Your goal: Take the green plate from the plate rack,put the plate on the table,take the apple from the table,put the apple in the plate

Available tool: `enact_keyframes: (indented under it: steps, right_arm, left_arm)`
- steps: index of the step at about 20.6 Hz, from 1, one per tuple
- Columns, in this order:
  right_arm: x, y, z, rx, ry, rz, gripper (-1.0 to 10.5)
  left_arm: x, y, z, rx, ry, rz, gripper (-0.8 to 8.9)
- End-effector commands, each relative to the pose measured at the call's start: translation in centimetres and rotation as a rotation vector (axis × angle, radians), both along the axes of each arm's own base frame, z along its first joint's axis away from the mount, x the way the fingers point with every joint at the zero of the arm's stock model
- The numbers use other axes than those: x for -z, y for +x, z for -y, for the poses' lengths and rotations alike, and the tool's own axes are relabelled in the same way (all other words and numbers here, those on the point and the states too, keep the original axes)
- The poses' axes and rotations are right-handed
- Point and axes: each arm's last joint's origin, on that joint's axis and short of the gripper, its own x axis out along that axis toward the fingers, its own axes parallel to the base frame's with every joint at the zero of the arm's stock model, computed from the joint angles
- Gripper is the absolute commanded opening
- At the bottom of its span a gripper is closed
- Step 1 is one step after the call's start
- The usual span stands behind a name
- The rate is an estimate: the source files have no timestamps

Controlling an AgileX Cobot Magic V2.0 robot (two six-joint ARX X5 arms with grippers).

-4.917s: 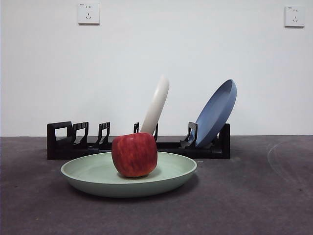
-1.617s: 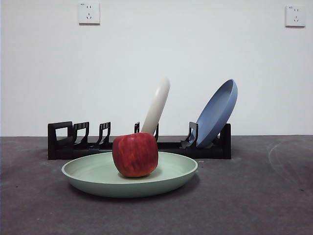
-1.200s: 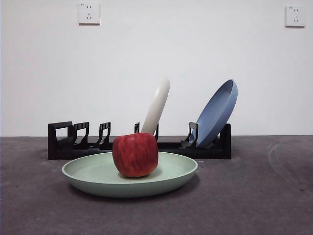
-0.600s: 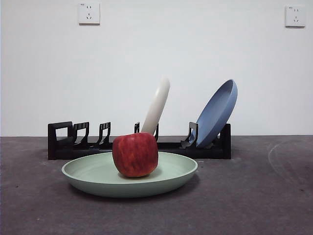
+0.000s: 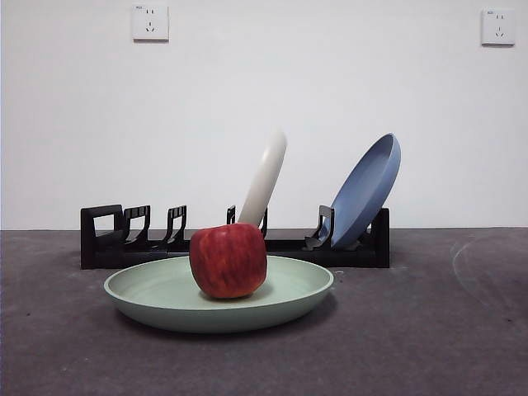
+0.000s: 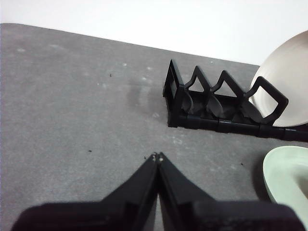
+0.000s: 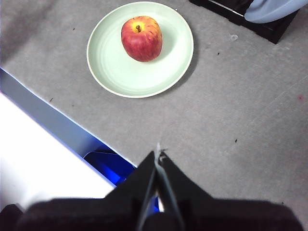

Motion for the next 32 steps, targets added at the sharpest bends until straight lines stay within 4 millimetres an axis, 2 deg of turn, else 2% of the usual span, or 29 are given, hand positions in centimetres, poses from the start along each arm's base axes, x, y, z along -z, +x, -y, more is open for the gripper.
enact_keyframes:
  steps: [1, 15, 18, 22, 27, 29, 32]
  right_arm:
    - [0.2, 0.1, -0.1, 0.007, 0.002, -0.006, -0.1]
    - [0.3, -0.1, 0.1, 0.004, -0.013, -0.014, -0.1]
    - [0.2, 0.2, 0.3, 0.065, -0.056, 0.042, -0.1]
    - [-0.6, 1.6, 0.4, 0.137, -0.072, 0.223, -0.1]
    - [-1.5, 4.7, 1.4, 0.297, 0.096, 0.429, -0.1]
    - [-0.5, 6.4, 2.9, 0.386, 0.175, 0.514, -0.1]
    - [3.3, 7.4, 5.6, 0.468, 0.202, 0.577, -0.1]
  left_arm:
    - [0.2, 0.1, 0.0, 0.007, 0.011, -0.003, -0.03]
    - [0.5, 0.2, 0.0, 0.007, 0.011, -0.036, -0.03]
    - [0.5, 0.3, 0.0, 0.007, 0.011, -0.044, -0.03]
    - [0.6, 0.3, 0.0, 0.007, 0.011, -0.053, -0.03]
    - [0.6, 0.3, 0.0, 0.007, 0.011, -0.053, -0.03]
    - [0.6, 0.3, 0.0, 0.007, 0.011, -0.053, -0.03]
    - [0.6, 0.3, 0.0, 0.007, 0.011, -0.053, -0.03]
